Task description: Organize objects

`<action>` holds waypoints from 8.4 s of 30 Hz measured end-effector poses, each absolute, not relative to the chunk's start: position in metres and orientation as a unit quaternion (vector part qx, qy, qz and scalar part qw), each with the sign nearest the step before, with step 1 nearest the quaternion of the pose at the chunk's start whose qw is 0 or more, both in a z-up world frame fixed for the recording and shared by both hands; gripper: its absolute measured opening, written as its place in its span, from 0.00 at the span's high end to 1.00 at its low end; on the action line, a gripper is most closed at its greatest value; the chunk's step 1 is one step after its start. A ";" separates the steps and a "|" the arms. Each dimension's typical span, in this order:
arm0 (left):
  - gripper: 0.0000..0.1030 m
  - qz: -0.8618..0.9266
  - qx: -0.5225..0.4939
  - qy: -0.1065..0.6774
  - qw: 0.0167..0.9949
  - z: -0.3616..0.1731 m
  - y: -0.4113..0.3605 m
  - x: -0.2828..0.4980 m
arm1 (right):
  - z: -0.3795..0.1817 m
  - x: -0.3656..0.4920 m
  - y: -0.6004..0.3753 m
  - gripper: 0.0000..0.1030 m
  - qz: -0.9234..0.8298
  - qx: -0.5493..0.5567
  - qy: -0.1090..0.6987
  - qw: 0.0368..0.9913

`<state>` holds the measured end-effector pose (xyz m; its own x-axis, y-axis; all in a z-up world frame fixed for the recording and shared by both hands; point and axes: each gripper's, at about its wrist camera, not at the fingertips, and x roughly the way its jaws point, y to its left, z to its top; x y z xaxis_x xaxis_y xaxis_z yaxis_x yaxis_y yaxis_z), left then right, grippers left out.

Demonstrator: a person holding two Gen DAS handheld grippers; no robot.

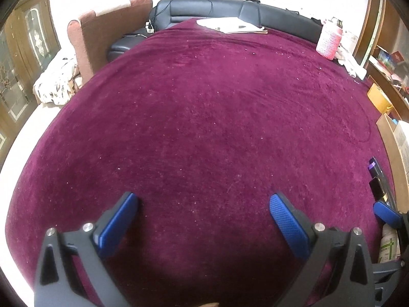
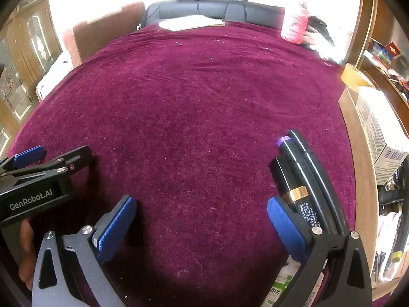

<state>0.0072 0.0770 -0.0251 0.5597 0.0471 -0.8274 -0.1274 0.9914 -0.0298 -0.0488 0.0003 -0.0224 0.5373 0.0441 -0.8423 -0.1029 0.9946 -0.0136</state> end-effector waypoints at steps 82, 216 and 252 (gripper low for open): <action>0.00 -0.019 -0.003 0.468 0.884 -0.026 0.051 0.003 | -0.017 -0.047 -0.046 0.00 0.070 -0.034 0.479 0.874; 0.56 -0.137 0.104 0.495 0.852 0.019 -0.076 0.123 | 0.011 0.041 -0.300 0.54 0.099 0.085 0.448 0.884; 0.56 -0.083 -0.050 0.348 0.932 0.077 0.073 -0.008 | 0.081 -0.013 -0.255 0.83 0.209 0.177 0.337 0.901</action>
<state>-0.0081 0.0729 0.0769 0.7438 -0.1891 -0.6411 0.1198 0.9813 -0.1505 -0.0128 -0.2549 0.0810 0.6858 0.4949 -0.5337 -0.2565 0.8505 0.4591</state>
